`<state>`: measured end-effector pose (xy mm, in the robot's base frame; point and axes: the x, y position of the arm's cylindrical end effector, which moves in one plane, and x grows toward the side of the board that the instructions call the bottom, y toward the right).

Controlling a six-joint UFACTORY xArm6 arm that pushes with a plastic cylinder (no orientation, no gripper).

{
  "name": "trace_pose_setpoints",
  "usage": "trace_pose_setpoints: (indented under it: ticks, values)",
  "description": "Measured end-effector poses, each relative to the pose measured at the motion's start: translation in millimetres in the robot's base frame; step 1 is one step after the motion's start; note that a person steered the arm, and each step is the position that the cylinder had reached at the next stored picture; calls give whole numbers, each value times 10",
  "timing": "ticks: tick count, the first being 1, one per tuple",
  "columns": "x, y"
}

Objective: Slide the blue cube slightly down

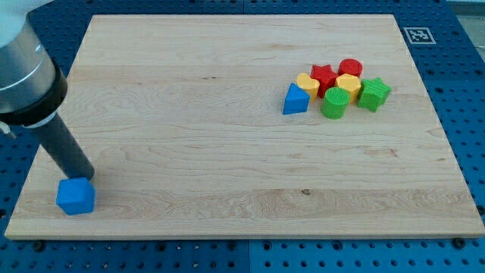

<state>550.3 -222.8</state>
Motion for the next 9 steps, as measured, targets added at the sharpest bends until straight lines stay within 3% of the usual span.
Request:
trace_pose_setpoints:
  ticks: [7, 9]
  values:
    - [-24, 0]
    - [-600, 102]
